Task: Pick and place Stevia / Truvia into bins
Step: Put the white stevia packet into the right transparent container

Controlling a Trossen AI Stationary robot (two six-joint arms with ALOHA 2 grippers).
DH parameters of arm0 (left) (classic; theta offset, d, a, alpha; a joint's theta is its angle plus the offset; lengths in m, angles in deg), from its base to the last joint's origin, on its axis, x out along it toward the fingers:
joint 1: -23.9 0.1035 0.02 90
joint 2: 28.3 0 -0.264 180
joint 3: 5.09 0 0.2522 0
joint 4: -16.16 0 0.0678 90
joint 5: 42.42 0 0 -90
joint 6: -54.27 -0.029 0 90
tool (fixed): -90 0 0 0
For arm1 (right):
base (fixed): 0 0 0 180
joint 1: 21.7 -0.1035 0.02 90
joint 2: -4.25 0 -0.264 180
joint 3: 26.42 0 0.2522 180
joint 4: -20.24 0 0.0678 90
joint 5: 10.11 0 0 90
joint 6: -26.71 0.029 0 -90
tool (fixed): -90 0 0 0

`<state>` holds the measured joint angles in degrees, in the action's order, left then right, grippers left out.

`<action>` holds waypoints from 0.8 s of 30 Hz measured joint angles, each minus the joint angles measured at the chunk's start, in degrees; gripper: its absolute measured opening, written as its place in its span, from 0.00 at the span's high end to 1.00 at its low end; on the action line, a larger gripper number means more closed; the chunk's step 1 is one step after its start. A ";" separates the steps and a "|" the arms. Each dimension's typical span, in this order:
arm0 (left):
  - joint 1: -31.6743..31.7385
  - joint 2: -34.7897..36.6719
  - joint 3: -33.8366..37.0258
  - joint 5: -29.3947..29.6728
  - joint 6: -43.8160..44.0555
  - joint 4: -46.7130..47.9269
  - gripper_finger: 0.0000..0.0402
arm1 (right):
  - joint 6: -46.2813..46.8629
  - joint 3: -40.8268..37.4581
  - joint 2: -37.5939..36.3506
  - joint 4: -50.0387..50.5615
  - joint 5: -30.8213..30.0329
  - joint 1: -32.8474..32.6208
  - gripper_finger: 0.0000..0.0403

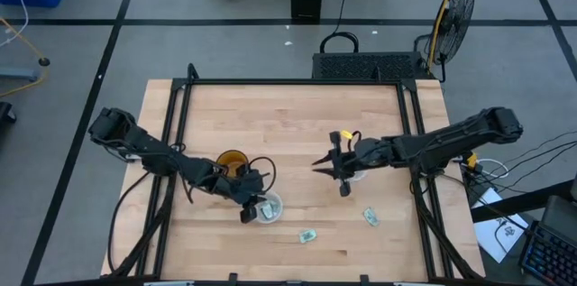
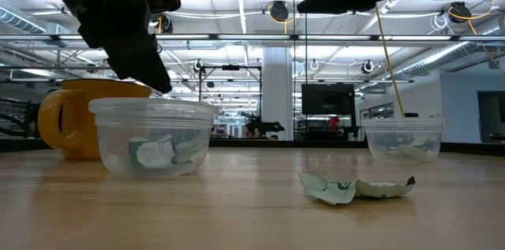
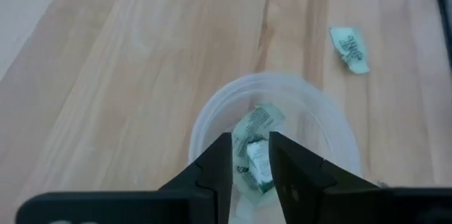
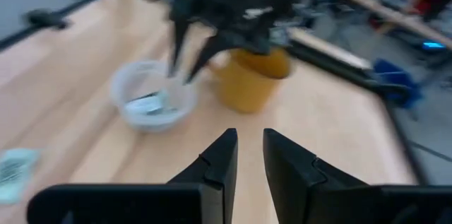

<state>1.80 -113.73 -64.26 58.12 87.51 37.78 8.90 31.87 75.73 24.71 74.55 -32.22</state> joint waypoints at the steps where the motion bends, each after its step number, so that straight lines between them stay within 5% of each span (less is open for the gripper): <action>1: 0.00 0.00 0.00 -0.01 0.00 -0.89 0.75 | 0.02 0.00 0.66 0.05 1.55 -0.23 0.84; 5: 0.02 0.00 0.00 0.88 -3.61 -8.67 0.75 | 0.59 -0.02 2.20 -2.91 1.66 -2.60 0.84; 9: 0.19 0.00 0.00 1.47 -10.58 -17.79 0.75 | 1.81 0.66 0.69 -0.54 -6.17 -7.01 0.84; 16: 2.11 0.02 0.00 -0.50 -16.32 -19.37 0.75 | 18.72 3.59 -3.89 18.69 -18.69 -13.25 0.84; 20: 3.47 0.04 0.00 -0.61 -17.94 -18.69 0.75 | 34.11 3.67 -4.87 30.29 -18.11 -14.71 0.84; 24: 4.71 0.04 0.00 -2.09 -18.18 -18.34 0.75 | 51.71 3.65 -4.85 44.46 -5.88 -15.02 0.84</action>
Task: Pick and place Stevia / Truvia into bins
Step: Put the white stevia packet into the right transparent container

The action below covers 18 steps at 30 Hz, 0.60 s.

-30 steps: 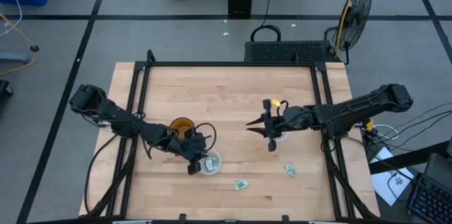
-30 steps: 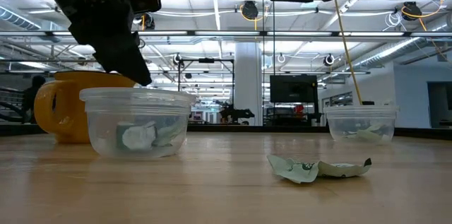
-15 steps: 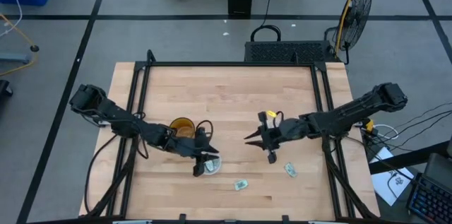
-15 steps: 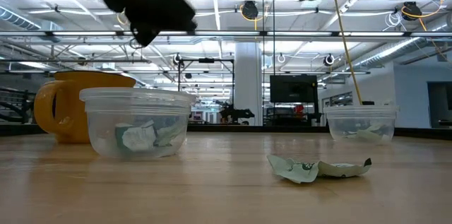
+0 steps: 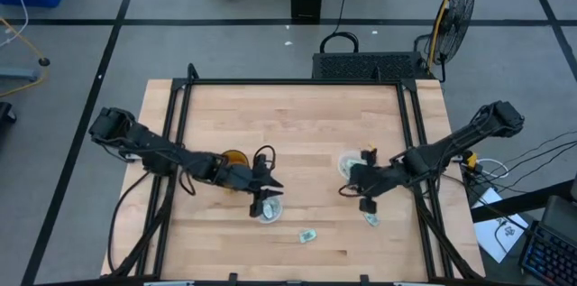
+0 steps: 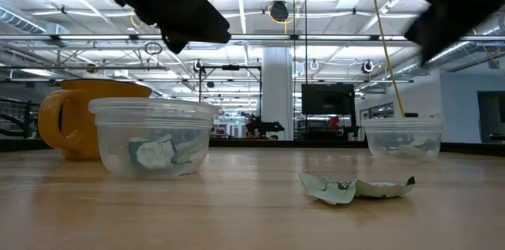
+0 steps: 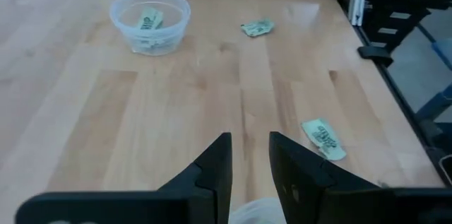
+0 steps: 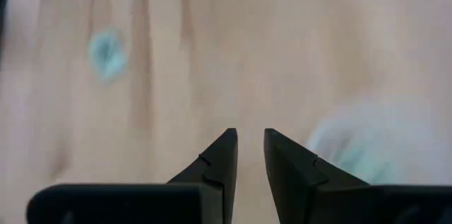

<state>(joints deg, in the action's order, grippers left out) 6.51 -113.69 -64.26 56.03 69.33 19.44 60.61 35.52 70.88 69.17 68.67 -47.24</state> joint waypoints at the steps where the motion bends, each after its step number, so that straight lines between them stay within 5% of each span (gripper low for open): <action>1: 0.31 -0.02 0.00 -0.73 -0.09 0.00 0.75 | 5.78 0.00 0.00 3.18 4.41 -0.01 0.84; 4: 1.07 0.00 0.00 -1.41 -1.00 0.00 0.75 | 22.60 -0.04 0.00 10.09 15.49 -0.20 0.84; 9: 2.51 -0.02 0.00 -1.39 -2.46 -0.02 0.75 | 37.93 -2.39 0.00 10.26 23.00 -0.46 0.84; 18: 3.46 -0.02 0.00 -1.39 -3.49 -0.02 0.75 | 60.85 -18.12 0.02 -11.46 29.22 -0.42 0.84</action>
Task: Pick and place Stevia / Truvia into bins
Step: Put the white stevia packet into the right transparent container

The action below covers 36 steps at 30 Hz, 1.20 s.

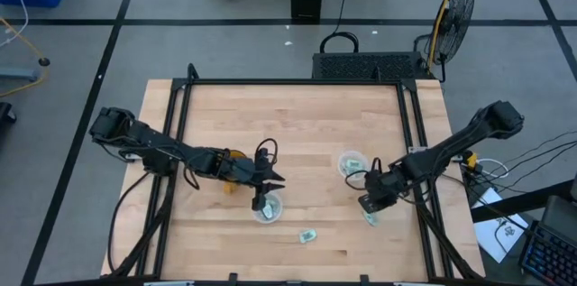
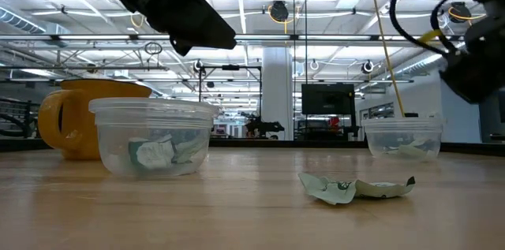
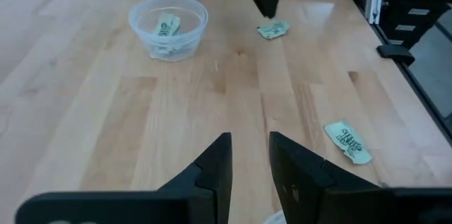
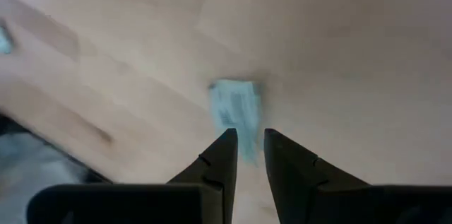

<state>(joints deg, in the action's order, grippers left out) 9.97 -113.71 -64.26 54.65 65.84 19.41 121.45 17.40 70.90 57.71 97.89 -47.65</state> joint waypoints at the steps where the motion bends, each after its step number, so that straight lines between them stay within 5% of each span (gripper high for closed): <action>1: 0.00 0.02 0.00 0.02 -0.30 0.00 0.75 | 1.57 -2.01 0.00 -4.88 1.02 -0.01 0.84; 5: -0.02 0.02 0.00 0.01 -0.47 0.00 0.75 | 8.50 -8.20 0.00 -19.78 6.77 -0.02 0.84; 11: -0.45 0.02 0.00 0.04 -0.62 0.00 0.75 | 10.34 -9.25 0.00 -21.39 10.53 -0.02 0.84; 17: -0.44 0.01 0.00 0.08 -0.79 -0.01 0.75 | 8.92 -7.31 -0.02 -19.96 10.38 0.50 0.84; 24: -0.44 0.02 0.00 0.11 -0.87 -0.02 0.75 | 2.84 -5.14 -0.02 -1.71 10.33 0.48 0.84; 36: -0.44 0.01 0.00 0.11 -0.96 0.00 0.75 | 4.98 -5.13 -0.02 -6.77 4.06 0.37 0.84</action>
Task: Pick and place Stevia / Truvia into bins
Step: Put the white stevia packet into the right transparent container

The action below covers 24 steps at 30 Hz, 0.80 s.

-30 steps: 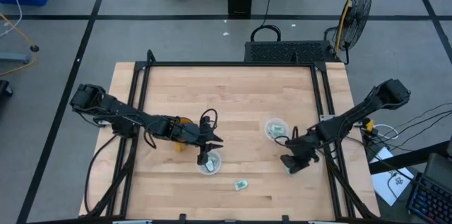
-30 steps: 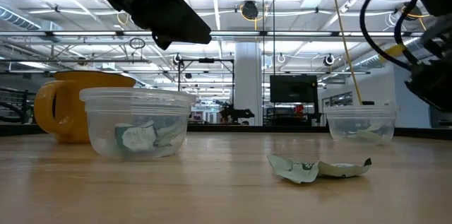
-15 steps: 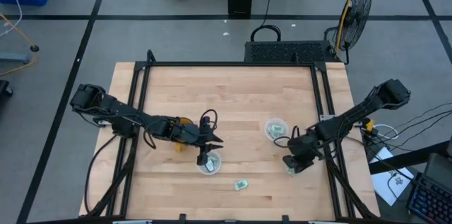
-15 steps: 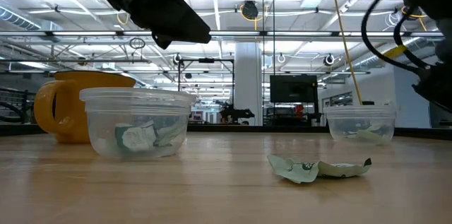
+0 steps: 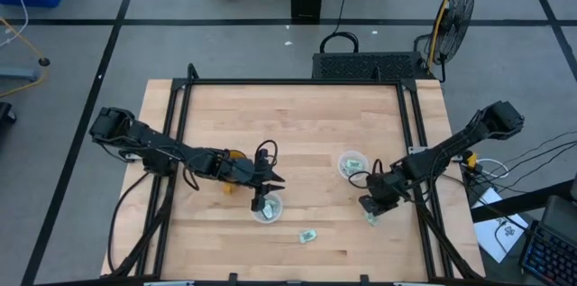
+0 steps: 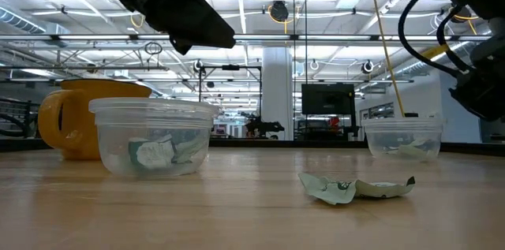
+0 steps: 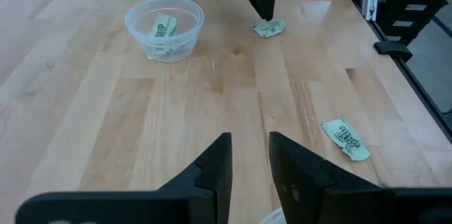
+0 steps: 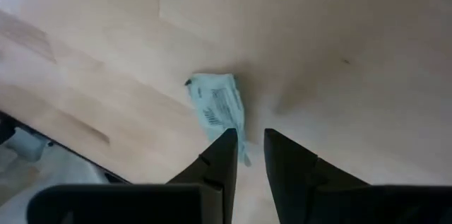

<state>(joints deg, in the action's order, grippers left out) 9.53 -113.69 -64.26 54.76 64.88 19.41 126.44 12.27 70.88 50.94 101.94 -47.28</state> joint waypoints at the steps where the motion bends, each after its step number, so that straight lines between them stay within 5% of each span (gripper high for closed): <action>1: 0.00 0.01 0.00 0.00 0.01 0.04 0.75 | 0.02 0.01 0.00 -0.22 0.13 -0.02 0.84; 24: 0.00 0.01 0.00 0.00 -1.06 0.46 0.75 | 1.57 0.12 5.09 -4.30 -8.04 -5.75 0.85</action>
<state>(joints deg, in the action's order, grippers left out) 9.53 -113.69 -64.26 54.76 63.82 19.87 128.01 12.40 75.97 46.64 93.90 -53.03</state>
